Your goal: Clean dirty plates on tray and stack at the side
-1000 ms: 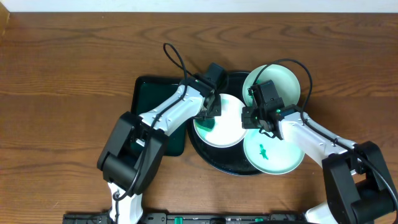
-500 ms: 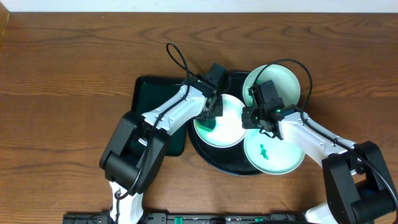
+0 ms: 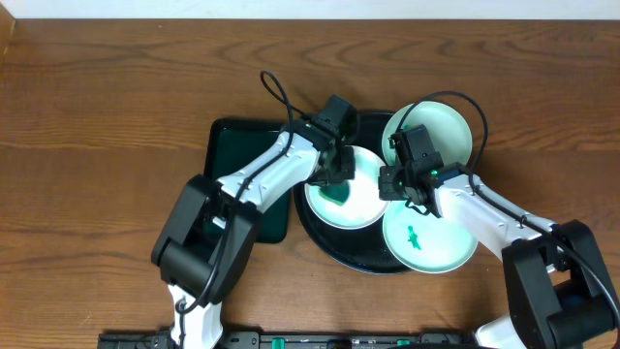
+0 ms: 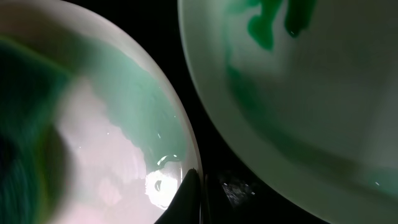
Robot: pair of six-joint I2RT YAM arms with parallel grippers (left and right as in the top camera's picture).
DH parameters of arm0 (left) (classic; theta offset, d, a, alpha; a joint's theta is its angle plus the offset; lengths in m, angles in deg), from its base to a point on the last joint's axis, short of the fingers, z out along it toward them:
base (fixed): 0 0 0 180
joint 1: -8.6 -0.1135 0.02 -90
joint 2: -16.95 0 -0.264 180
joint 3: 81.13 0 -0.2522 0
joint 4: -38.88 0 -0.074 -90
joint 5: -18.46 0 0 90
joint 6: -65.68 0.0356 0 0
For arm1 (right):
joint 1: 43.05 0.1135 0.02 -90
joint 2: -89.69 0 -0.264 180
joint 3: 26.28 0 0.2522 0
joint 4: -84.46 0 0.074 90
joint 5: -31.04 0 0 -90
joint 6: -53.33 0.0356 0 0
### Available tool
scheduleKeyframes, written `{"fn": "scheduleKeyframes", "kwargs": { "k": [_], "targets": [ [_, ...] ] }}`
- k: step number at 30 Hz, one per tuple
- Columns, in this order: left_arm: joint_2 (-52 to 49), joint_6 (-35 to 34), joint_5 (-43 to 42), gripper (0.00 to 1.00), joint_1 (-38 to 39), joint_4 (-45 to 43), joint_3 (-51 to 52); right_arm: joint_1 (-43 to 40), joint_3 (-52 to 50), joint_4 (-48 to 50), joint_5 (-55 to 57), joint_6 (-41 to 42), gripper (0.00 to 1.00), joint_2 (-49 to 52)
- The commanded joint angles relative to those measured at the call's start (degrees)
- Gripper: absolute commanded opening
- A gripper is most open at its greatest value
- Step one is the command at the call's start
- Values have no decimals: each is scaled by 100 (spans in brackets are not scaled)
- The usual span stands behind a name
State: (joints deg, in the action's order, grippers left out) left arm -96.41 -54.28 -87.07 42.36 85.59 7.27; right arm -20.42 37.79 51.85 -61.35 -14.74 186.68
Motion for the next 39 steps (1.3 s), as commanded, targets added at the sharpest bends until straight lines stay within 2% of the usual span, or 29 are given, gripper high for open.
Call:
{"fn": "scheduleKeyframes", "kwargs": {
  "k": [1,6,12,16,31,39],
  "targets": [
    [616,98,-584,7,153,-11,85,72,96,61,-111,28,1,-28],
    [1001,181,-72,8,153,39,85,72,96,66,-109,28,1,-28],
    [968,179,844,7,160,514,92,72,96,61,-109,28,1,-28],
    [885,179,1071,7,157,560,190,72,96,61,-111,31,1,-28],
    [-83,157,1058,7,160,212,525,72,96,44,-111,28,1,-28],
    [-514,164,26,7,157,138,525,72,96,48,-122,28,1,-28]
  ]
}}
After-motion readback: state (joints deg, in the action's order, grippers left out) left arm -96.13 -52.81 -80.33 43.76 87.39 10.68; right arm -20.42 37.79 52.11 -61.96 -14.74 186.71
